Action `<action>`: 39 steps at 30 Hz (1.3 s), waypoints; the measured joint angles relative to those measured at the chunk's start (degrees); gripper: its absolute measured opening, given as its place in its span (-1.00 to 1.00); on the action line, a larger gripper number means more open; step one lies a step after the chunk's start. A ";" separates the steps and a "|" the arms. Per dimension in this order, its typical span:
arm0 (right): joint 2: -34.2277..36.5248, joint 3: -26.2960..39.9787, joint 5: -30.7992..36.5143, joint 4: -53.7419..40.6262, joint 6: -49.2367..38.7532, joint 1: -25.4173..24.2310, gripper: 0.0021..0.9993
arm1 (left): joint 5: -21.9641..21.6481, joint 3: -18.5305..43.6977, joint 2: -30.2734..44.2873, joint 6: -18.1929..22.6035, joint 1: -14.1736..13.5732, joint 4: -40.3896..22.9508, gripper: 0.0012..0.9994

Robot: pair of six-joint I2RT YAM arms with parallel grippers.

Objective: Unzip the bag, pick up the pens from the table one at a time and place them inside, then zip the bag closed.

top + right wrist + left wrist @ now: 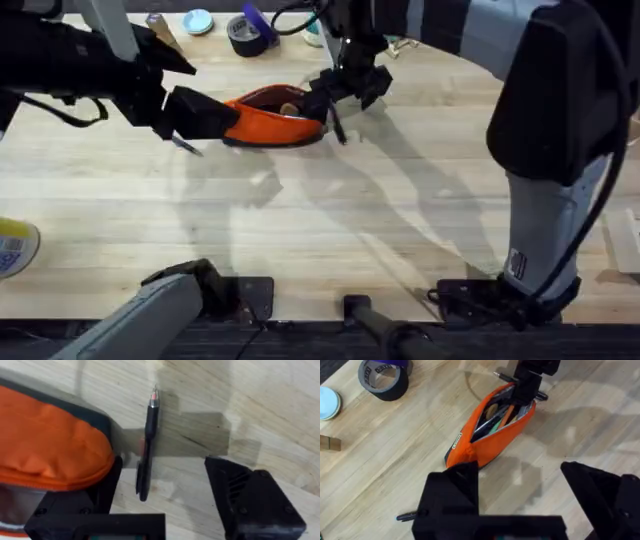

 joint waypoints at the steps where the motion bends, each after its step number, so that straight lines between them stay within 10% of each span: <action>1: 0.27 0.00 0.00 0.07 0.00 0.00 0.99 | 0.00 0.00 0.01 0.02 0.00 0.00 0.99; 13: 1.07 0.13 0.46 -0.09 0.17 0.00 0.88 | 0.00 0.00 0.00 0.00 0.00 0.00 0.99; 23: 1.17 0.24 0.46 -0.07 0.22 0.00 -0.93 | 0.00 0.00 0.02 0.02 0.00 0.00 0.99; 29: 1.17 0.28 0.46 -0.07 0.22 0.00 -0.94 | 0.00 0.00 0.00 0.02 0.00 0.00 0.99; 39: 2.37 19.52 1.89 -16.44 -5.90 -1.67 -0.94 | 0.00 0.00 0.00 0.00 0.00 -0.04 0.99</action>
